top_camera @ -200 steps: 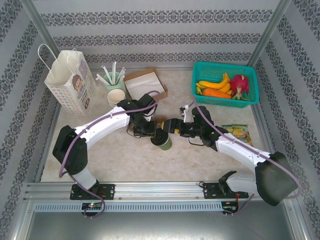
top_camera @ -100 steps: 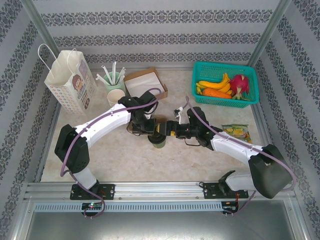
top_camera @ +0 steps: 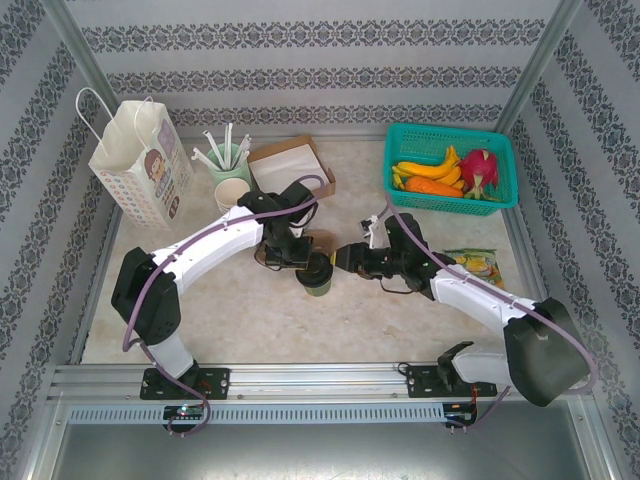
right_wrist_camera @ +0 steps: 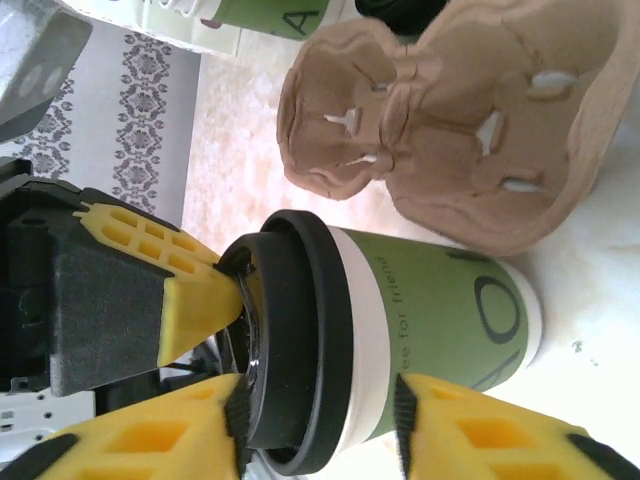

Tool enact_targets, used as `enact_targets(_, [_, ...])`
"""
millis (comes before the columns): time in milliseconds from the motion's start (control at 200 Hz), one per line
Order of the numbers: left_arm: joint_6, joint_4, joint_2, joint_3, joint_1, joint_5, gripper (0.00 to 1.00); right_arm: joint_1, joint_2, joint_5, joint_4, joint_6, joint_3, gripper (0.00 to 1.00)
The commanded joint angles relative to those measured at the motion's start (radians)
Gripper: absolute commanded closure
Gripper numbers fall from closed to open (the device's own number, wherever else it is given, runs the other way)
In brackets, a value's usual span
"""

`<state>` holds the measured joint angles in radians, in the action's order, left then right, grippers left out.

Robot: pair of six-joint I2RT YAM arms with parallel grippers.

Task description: Pack the takeout coffee

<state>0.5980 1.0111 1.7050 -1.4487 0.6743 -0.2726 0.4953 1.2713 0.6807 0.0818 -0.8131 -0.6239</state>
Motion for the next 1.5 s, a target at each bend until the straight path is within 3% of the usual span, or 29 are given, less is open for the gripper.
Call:
enact_targets(0, [-0.028,0.053,0.021,-0.023,0.011,0.018,1.00,0.010,0.030,0.059,0.001,0.003,-0.027,0.61])
enact_targets(90, [-0.029,0.054,0.021,-0.027,0.011,0.021,1.00,0.015,0.051,0.070,0.003,0.002,-0.030,0.67])
enact_targets(480, [-0.032,0.042,0.025,-0.023,0.011,0.012,1.00,0.043,0.097,0.049,-0.015,0.015,-0.049,0.72])
enact_targets(804, [-0.032,0.041,0.036,-0.027,0.011,0.001,1.00,0.049,0.104,-0.002,-0.130,0.073,-0.072,0.80])
enact_targets(1494, [0.010,0.021,0.047,0.035,0.008,-0.008,1.00,0.072,0.144,-0.144,-0.322,0.158,-0.094,0.81])
